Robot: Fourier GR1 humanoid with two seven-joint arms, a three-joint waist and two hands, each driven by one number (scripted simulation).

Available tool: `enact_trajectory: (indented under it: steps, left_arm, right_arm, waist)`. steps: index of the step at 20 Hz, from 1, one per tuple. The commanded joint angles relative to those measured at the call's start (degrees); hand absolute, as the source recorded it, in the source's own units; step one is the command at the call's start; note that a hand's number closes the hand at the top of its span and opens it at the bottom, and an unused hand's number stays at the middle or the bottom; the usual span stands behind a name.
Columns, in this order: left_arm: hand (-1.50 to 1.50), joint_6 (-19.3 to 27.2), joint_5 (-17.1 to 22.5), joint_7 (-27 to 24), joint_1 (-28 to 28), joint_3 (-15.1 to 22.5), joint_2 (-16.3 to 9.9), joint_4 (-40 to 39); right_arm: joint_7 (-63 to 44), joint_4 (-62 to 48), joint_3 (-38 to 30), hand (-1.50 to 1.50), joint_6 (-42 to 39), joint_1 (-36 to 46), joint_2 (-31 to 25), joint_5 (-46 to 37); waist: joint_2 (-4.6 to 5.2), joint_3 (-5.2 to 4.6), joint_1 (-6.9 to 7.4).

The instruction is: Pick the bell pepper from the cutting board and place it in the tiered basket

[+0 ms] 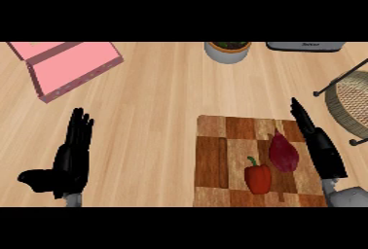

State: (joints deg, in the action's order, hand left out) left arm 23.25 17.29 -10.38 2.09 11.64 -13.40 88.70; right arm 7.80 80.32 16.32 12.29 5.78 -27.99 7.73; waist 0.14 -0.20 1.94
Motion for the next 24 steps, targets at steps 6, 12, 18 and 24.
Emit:
enact_trajectory:
  steps: [6, 12, 18, 24]
  left_arm:
    - [0.00, 0.95, -6.12, 5.79, 6.76, 2.49, -5.73, -7.67]
    - [0.00, 1.12, -5.59, 6.22, 5.96, 3.62, -3.05, -8.97]
    - [0.00, -0.34, -7.05, 7.32, 4.16, 4.73, -3.00, -9.23]
    - [0.00, -0.36, -7.30, 7.19, 3.31, 5.16, -2.50, -9.71]
  right_arm:
    - [-0.41, 16.62, -11.31, 1.50, 17.37, -0.54, -2.66, -5.63]
    - [-2.14, 19.65, -21.24, -1.50, 38.80, -12.33, 12.27, -1.71]
    - [-9.60, 42.39, -9.16, -1.50, 38.97, -33.34, 9.97, -12.26]
    - [-25.23, 44.11, -0.84, -1.50, 30.42, -43.90, -2.24, -20.67]
  waist:
    - [-1.14, -0.01, -5.57]
    - [-1.05, 0.14, -7.57]
    - [-0.39, 0.04, -3.63]
    - [0.36, -0.48, -3.00]
